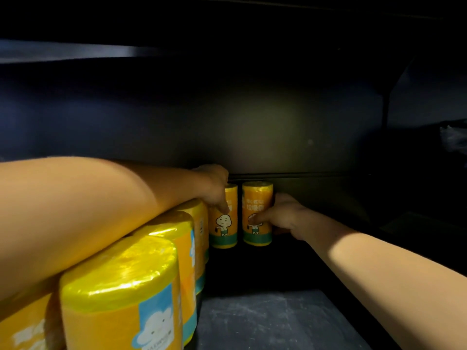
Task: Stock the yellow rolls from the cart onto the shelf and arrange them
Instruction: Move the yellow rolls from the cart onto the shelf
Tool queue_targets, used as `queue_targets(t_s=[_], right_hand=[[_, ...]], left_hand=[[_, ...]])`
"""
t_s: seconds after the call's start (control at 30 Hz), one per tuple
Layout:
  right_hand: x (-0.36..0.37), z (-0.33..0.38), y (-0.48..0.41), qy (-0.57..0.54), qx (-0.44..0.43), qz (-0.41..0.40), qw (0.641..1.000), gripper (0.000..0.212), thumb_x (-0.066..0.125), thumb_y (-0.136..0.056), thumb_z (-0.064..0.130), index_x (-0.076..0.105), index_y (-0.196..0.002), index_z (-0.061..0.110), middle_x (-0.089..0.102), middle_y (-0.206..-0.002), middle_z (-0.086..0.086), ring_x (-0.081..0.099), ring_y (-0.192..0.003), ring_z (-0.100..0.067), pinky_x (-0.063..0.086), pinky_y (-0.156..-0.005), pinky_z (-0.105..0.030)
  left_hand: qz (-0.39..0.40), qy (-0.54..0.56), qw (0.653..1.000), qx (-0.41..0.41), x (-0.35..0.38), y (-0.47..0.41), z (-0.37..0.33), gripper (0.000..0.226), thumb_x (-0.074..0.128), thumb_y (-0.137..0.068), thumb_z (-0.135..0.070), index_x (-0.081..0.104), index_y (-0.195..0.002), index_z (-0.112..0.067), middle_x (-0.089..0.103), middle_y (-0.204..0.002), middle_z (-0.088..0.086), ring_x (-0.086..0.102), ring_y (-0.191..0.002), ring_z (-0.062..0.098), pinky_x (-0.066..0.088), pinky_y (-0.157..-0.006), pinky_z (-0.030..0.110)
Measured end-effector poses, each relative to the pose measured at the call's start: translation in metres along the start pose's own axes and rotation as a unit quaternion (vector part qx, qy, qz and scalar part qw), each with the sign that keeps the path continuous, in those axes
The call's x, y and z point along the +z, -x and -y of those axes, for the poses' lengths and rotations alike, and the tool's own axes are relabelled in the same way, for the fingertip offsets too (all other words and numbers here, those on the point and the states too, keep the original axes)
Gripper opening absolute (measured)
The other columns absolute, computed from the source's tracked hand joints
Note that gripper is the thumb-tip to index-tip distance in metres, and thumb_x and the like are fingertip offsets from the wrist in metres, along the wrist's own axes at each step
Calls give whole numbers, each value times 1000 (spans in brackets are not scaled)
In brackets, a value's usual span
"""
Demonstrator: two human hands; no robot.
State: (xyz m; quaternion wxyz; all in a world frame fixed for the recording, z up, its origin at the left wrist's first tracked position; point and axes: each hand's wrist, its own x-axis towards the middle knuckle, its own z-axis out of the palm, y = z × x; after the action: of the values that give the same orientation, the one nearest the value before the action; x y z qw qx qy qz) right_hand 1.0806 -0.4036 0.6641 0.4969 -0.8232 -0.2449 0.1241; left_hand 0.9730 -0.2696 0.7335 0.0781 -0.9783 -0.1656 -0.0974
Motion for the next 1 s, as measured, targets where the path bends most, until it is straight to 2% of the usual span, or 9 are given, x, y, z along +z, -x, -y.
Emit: queue_targets(t_s=[0.2,0.33,0.37,0.47,0.6,0.7,0.77,0.9,1.0], right_hand=[[-1,-2,7,7,-20,1,1000,61,85,-74,15,54,-127,16,62,-124,-5,60,-114,-23,51,-83,-34],[-3,-3,15,63,-44,23,997,57,85,-74,14,61,-125,12,66,-125,-6,63,-111,-20,51,-91,-31],[-6,-1,20,82,-44,31,995,56,83,-76,15,61,-127,12,66,-126,-6,62,-113,-20,50,-92,-31],[-17,8,39,126,-40,26,991,56,78,-82,23,55,-132,16,61,-129,-4,58,-116,-21,50,-90,-33],[-27,13,62,150,-49,-15,987,60,78,-82,30,51,-135,17,57,-120,-2,55,-107,-18,54,-91,-36],[-32,20,86,128,-53,-35,990,70,76,-84,28,43,-144,16,52,-134,-5,51,-108,-16,55,-88,-34],[-34,21,103,84,-54,-43,994,72,78,-83,27,43,-145,14,55,-133,-6,56,-111,-18,57,-83,-32],[-36,10,144,-17,-67,-52,996,55,80,-81,21,56,-131,14,66,-115,-9,66,-103,-20,60,-81,-36],[-31,5,182,-27,-115,-52,992,43,77,-85,21,60,-124,15,68,-110,-5,68,-99,-16,61,-82,-36]], left_hand=[[7,3,1000,-7,-5,-3,2,63,77,-79,-44,57,-129,-13,60,-123,5,61,-107,22,55,-87,34],[48,9,999,-16,-18,-2,2,49,70,-85,-44,64,-119,-9,63,-102,3,62,-91,19,52,-73,30],[63,11,998,-19,-23,0,1,48,68,-87,-44,63,-120,-9,63,-104,4,62,-93,19,53,-75,31],[85,19,996,-31,-39,11,-3,59,67,-88,-44,52,-136,-13,55,-131,7,57,-114,25,55,-89,39],[64,37,997,-13,-63,36,-12,66,67,-88,-46,46,-143,-16,45,-145,6,49,-126,27,53,-95,44],[30,63,998,-4,-72,62,-17,62,67,-88,-46,49,-140,-19,48,-141,4,50,-123,26,53,-96,43],[1,67,998,4,-74,81,-19,56,68,-86,-49,54,-134,-22,52,-137,1,53,-119,24,53,-95,41],[-25,86,996,14,-76,124,-21,53,66,-86,-54,60,-128,-22,63,-123,-1,59,-112,21,51,-97,37],[-105,153,982,22,-80,167,-21,49,67,-84,-53,62,-124,-25,66,-114,-4,61,-105,16,53,-90,32]])
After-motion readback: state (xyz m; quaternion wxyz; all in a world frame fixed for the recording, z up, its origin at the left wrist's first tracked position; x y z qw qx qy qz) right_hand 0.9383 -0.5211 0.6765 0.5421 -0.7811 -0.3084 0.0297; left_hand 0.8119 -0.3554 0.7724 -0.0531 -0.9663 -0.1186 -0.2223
